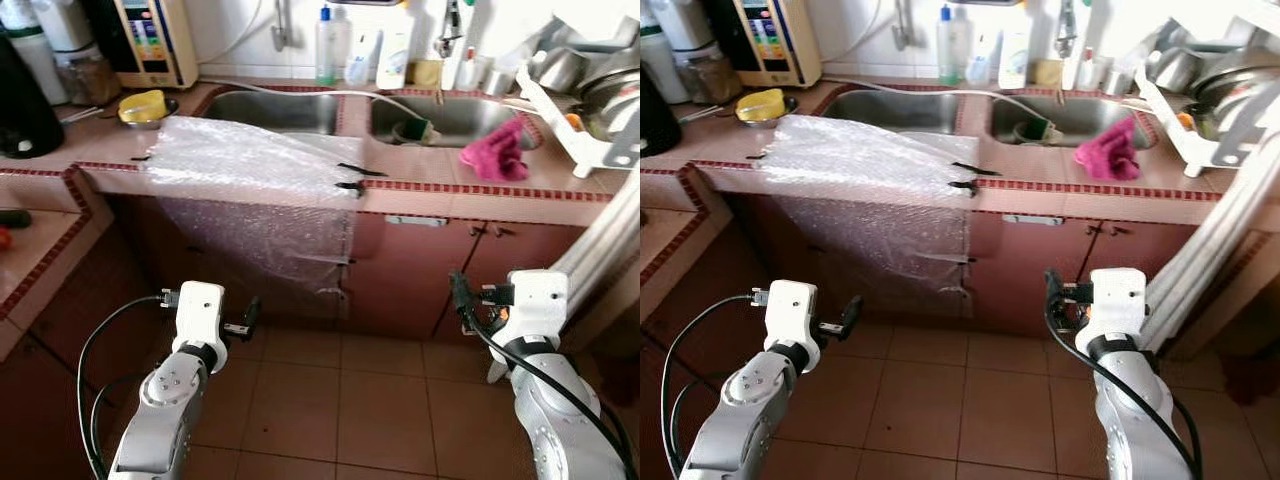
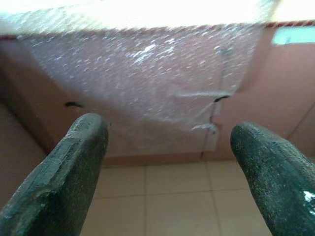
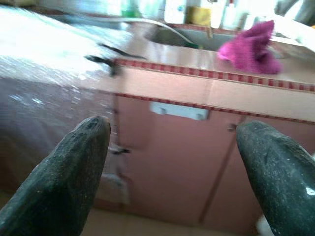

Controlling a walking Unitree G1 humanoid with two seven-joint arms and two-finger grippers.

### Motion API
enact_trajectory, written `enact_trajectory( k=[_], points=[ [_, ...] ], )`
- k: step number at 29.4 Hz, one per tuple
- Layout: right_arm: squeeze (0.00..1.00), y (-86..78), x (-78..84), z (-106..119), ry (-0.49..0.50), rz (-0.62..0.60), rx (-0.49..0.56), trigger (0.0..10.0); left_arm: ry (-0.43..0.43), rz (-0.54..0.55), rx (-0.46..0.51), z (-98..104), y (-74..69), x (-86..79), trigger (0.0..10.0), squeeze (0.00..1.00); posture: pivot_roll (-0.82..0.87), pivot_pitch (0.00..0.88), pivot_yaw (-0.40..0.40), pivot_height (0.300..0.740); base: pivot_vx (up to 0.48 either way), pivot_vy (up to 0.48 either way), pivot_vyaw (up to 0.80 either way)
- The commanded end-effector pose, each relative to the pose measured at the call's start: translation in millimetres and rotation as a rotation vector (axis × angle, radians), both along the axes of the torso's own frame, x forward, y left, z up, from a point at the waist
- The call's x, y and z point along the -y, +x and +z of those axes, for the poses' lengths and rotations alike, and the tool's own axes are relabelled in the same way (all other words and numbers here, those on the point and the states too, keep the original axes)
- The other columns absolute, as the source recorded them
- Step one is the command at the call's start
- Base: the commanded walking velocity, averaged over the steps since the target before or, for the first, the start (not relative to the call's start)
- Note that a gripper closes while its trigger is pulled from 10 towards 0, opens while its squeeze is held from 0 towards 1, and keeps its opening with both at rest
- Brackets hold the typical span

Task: Kitchen organization

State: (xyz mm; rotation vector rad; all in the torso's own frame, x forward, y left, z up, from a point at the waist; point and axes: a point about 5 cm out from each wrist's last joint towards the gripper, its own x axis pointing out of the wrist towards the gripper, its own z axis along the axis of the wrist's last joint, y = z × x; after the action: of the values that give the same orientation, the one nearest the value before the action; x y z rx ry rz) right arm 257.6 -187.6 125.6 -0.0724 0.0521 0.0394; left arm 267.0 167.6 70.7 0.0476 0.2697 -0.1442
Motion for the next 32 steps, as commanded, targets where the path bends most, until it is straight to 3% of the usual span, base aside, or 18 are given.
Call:
enact_trajectory(
  k=[1, 22, 25, 32],
  points=[
    [0.00, -2.1, 4.3, -3, -0.015, -0.012, -0.013, 10.0, -0.013, 0.000, -0.003, 0, 2.4, 2.9, 10.0, 0.00, -0.03, 0.000, 0.036, 0.740, 0.000, 0.442, 0.00],
    [0.00, 1.0, 1.8, -3, -0.011, -0.016, -0.010, 10.0, -0.005, -0.006, -0.013, -4, 2.8, 4.0, 10.0, 0.00, -0.02, 0.000, 0.045, 0.740, 0.000, 0.445, 0.00],
    [0.00, 1.0, 0.7, -3, -0.011, -0.018, -0.008, 10.0, -0.011, -0.011, 0.005, -1, 3.9, 5.7, 10.0, 0.00, -0.02, 0.000, 0.046, 0.740, 0.000, 0.000, 0.00],
    [0.00, 3.0, 0.5, -1, -0.011, -0.022, 0.010, 10.0, -0.034, -0.034, 0.147, 18, 12.1, 13.6, 10.0, 0.00, -0.02, 0.000, 0.043, 0.740, 0.000, 0.000, 0.00]
  ],
)
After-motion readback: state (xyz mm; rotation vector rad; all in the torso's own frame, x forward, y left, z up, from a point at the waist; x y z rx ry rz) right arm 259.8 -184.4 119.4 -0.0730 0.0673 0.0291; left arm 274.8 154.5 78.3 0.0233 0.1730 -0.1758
